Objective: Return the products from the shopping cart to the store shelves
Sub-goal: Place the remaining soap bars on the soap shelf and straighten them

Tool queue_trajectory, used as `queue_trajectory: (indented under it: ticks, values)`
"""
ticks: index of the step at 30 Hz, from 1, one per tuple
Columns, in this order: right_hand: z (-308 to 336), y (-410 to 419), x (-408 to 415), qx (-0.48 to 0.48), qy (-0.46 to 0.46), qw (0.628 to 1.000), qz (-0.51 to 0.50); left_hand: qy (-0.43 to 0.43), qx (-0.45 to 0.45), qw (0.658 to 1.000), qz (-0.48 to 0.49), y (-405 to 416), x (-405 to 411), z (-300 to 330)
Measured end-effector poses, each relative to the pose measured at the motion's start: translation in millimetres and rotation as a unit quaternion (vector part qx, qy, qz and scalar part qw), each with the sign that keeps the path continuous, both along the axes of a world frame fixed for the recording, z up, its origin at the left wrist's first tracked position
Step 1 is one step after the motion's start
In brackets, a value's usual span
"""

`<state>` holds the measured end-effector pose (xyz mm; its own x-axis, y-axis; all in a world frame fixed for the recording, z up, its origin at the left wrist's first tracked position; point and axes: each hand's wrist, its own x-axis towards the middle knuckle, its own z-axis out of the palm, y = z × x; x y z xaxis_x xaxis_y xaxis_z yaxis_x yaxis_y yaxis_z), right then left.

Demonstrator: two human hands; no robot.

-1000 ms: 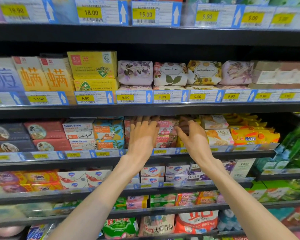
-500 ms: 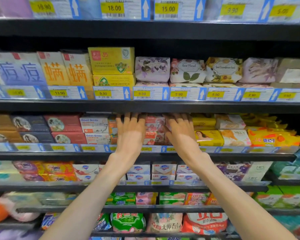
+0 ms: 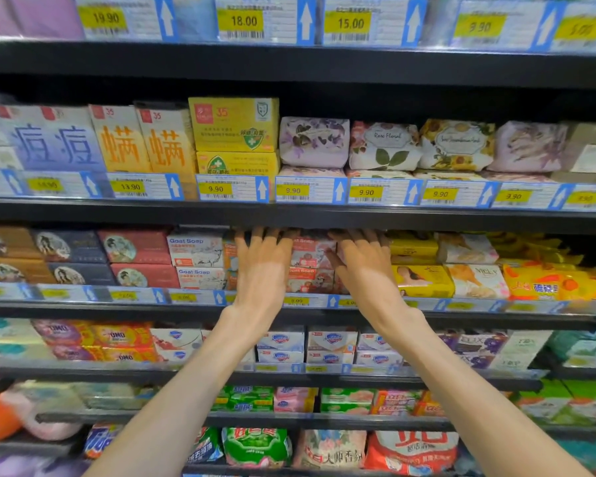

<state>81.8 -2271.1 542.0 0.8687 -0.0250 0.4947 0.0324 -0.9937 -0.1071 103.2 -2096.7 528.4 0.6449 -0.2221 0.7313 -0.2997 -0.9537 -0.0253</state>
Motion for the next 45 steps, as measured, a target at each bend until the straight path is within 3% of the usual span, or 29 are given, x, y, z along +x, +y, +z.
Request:
queue_trajectory:
  ticks: [9,17,23,34,45]
  values:
    - [0.3,-1.8,6.2,-0.006,0.006,1.000,-0.004,0.001,-0.009,1.000,-0.014,-0.7,-1.7,-0.8]
    - [-25.6,1.2,-33.7,0.024,-0.163,0.977,0.132,0.004,-0.085,0.994,-0.065,35.0,-59.2,-22.3]
    - [-50.8,51.8,-43.6,0.034,-0.103,0.970,0.220,0.080,-0.058,0.994,-0.050,73.6,-60.3,-52.0]
    - [-66.7,111.4,-34.9,0.030,-0.061,0.988,0.136,0.129,-0.040,0.981,-0.140,103.2,-36.3,-52.2]
    - [-63.0,118.1,-31.0,0.050,-0.050,0.992,0.100,0.161,-0.050,0.974,-0.148,111.4,-30.8,-48.4]
